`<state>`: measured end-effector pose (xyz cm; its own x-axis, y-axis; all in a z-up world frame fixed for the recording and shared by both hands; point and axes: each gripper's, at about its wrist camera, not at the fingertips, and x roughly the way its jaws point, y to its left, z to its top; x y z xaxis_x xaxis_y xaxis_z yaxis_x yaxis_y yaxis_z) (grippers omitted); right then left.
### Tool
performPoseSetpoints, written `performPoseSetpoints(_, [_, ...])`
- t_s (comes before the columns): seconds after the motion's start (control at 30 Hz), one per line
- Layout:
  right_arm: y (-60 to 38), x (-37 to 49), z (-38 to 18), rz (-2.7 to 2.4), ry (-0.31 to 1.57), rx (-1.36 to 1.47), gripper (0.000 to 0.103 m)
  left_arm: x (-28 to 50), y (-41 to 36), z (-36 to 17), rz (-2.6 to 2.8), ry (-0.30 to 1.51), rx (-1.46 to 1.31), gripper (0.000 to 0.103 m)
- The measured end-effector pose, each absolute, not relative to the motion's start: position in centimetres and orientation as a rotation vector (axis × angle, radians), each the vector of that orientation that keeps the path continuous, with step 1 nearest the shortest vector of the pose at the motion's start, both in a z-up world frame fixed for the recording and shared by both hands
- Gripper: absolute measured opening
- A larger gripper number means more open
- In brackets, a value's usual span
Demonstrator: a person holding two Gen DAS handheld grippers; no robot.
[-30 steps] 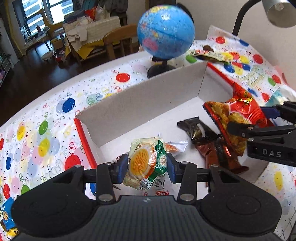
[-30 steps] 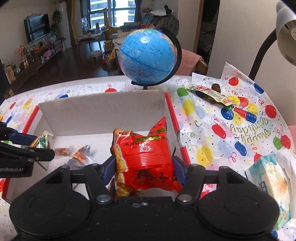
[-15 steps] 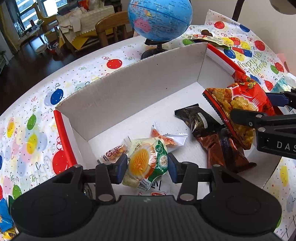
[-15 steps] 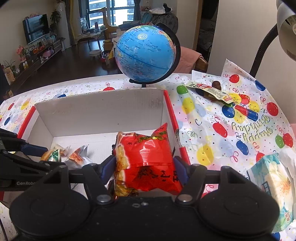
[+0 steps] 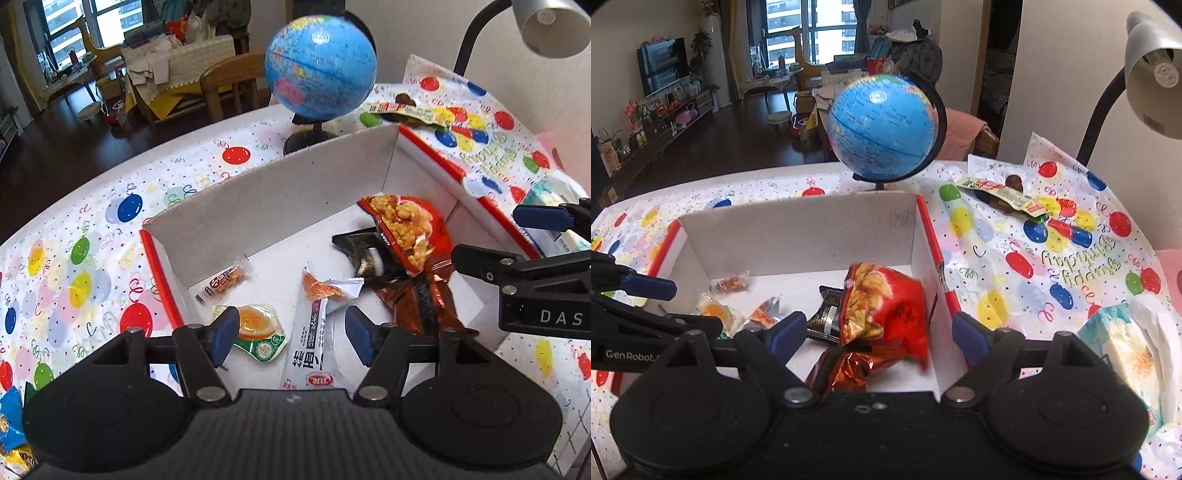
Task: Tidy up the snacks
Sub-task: 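Open both grippers to drop the chip bag and pastry into the box, then move both grippers back over the remaining snacks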
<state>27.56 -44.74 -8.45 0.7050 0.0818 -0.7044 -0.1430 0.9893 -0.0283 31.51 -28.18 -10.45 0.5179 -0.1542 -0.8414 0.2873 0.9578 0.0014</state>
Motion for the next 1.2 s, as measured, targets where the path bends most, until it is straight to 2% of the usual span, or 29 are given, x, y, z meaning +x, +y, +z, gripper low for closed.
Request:
performPoseSetpoints(0.13, [-44.3, 26.3, -7.2, 0.130, 0.754, -0.078, 0.090, 30.2, -27.4, -9.2, -0.271, 0.963, 0.126, 0.066])
performPoseSetpoints(0.63, [-40.0, 20.6, -2.8, 0.153, 0.649, -0.082, 0.091, 24.4, -21.7, -4.6, -0.269, 0.861, 0.057, 0.072])
performPoseSetpoints(0.73, [-38.9, 19.5, -2.2, 0.156, 0.630, -0.071, 0.091, 23.1, -20.4, -3.9, -0.267, 0.839, 0.048, 0.079])
performPoseSetpoints(1.07, [-34.7, 16.3, -0.7, 0.221, 0.584, -0.037, 0.091, 18.8, -14.8, -1.9, -0.250, 0.782, 0.005, 0.084])
performPoseSetpoints(1.17, [-33.2, 15.5, -0.6, 0.243, 0.573, -0.033, 0.100, 17.5, -12.8, -1.5, -0.239, 0.771, -0.013, 0.084])
performPoseSetpoints(1.2, [-32.7, 15.1, -0.5, 0.253, 0.570, -0.031, 0.100, 17.1, -12.2, -1.4, -0.232, 0.766, -0.015, 0.086])
